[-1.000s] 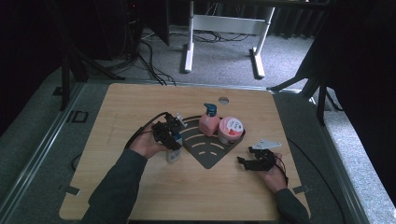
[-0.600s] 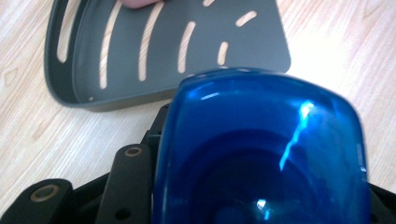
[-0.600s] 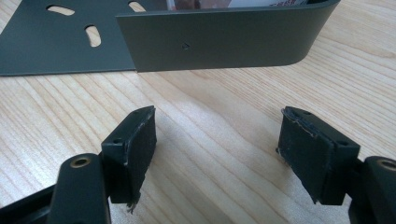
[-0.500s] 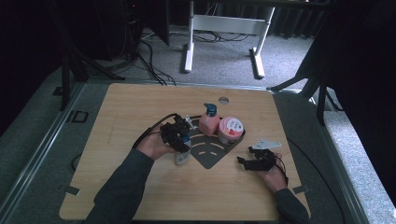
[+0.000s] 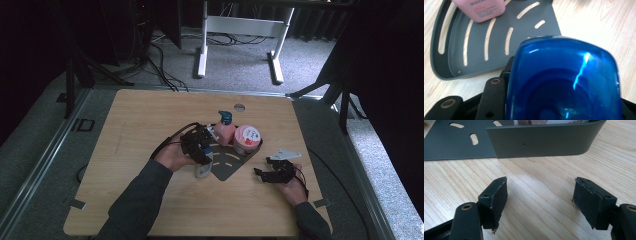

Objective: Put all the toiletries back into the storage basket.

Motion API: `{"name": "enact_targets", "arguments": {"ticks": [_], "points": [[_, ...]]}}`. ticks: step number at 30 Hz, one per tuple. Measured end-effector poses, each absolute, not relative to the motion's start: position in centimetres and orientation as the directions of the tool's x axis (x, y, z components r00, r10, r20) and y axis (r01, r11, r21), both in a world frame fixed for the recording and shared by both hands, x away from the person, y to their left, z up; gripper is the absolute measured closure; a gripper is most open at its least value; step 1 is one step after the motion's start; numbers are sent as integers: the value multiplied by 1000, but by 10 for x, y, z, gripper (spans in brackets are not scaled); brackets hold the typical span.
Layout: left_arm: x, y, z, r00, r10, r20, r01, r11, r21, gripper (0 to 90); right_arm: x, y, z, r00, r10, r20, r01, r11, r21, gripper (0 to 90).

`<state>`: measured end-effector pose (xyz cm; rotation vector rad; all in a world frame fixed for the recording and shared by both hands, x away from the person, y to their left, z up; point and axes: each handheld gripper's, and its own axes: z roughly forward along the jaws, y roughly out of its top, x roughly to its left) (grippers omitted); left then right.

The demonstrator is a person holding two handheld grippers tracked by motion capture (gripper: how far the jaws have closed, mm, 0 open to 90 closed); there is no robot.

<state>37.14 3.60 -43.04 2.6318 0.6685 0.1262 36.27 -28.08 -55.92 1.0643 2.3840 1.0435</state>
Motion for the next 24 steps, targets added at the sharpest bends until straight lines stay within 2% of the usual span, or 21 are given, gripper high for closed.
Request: {"name": "enact_targets", "arguments": {"ticks": [7, 24], "points": [[372, 27, -428, 891, 453, -21, 418, -802, 427, 557, 363, -281, -559, -668, 744, -1, 504, 453, 735, 274], [379, 22, -425, 880, 474, -18, 430, -782, 452, 557, 363, -281, -559, -667, 745, -2, 504, 453, 736, 274]]}}
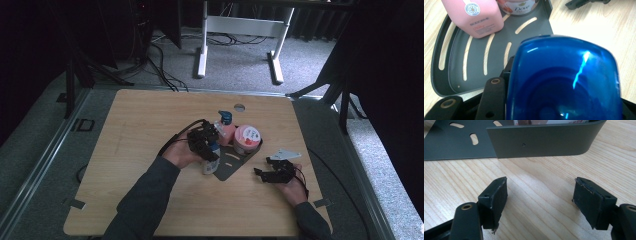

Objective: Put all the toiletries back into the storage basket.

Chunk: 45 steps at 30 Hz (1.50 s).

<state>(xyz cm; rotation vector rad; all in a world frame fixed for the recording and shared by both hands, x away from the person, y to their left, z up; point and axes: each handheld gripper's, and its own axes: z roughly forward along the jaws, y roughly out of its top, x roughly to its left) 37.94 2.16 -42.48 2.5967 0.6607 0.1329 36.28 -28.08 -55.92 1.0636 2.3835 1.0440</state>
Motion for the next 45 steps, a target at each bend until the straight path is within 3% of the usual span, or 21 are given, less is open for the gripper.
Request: {"name": "enact_targets", "arguments": {"ticks": [19, 45], "points": [[394, 20, -423, 835, 551, -2, 476, -721, 504, 559, 363, -281, -559, -667, 745, -2, 504, 453, 735, 274], [418, 17, -425, 802, 597, 23, 511, -704, 493, 561, 363, -281, -559, -669, 744, -1, 504, 454, 735, 273]]}}
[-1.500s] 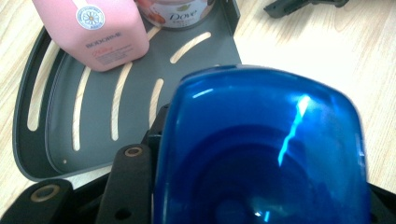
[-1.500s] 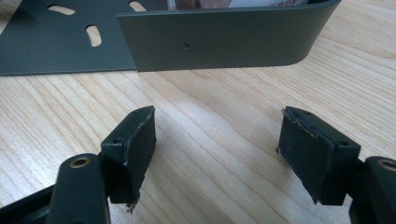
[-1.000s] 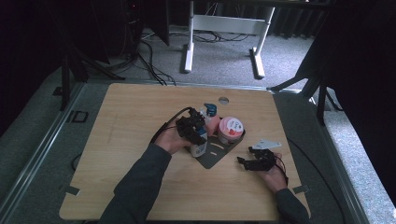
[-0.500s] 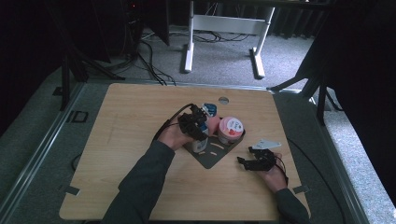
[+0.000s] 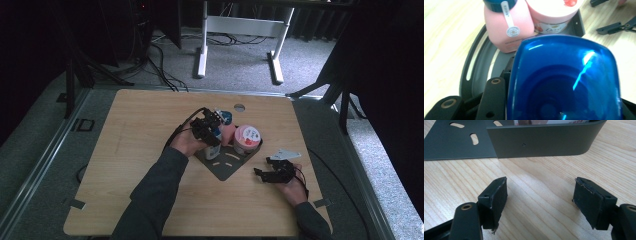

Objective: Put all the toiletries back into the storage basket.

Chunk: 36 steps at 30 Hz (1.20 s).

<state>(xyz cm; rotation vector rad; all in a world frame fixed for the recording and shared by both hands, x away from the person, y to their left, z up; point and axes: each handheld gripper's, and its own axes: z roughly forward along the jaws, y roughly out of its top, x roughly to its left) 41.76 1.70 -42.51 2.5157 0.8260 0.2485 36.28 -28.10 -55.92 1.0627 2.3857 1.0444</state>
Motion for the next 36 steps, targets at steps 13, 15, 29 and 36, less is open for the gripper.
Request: {"name": "enact_targets", "arguments": {"ticks": [13, 15, 29, 36], "points": [[429, 20, -427, 771, 636, 32, 541, -680, 495, 560, 363, -281, -559, -668, 744, 0, 504, 453, 735, 273], [431, 20, -427, 766, 642, 32, 545, -674, 498, 560, 363, -281, -559, -669, 743, 0, 504, 454, 735, 272], [440, 26, -427, 735, 675, 59, 556, -651, 517, 560, 363, -281, -559, -670, 743, -1, 503, 455, 735, 272], [442, 24, -428, 722, 687, 78, 554, -642, 530, 560, 363, -281, -559, -670, 742, -1, 503, 455, 734, 271]]}}
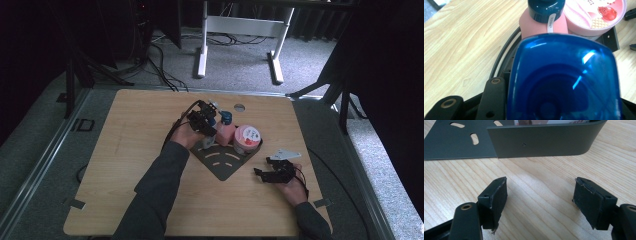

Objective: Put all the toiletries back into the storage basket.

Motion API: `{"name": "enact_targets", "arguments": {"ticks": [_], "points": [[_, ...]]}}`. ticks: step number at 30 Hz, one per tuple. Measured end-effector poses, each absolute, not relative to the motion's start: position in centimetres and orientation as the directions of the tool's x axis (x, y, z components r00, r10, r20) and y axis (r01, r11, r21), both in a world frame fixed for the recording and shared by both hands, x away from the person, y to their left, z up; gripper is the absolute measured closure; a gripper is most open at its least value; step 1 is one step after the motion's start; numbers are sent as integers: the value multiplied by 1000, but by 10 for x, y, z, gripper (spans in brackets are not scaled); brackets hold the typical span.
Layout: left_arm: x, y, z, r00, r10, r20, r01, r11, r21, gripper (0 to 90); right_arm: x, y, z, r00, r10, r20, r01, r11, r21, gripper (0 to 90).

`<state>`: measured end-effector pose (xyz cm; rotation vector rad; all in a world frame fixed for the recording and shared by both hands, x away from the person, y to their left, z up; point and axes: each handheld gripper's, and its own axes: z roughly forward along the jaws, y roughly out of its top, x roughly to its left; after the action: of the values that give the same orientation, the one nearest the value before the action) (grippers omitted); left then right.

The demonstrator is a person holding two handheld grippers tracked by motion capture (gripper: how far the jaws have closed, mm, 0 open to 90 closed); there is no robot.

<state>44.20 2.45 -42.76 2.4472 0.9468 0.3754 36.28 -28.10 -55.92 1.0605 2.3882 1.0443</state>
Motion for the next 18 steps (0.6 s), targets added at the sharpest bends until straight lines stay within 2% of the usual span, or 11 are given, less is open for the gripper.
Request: {"name": "enact_targets", "arguments": {"ticks": [18], "points": [[458, 31, -435, 681, 729, 71, 590, -604, 536, 560, 363, -281, -559, -671, 742, -1, 503, 456, 734, 271]]}}
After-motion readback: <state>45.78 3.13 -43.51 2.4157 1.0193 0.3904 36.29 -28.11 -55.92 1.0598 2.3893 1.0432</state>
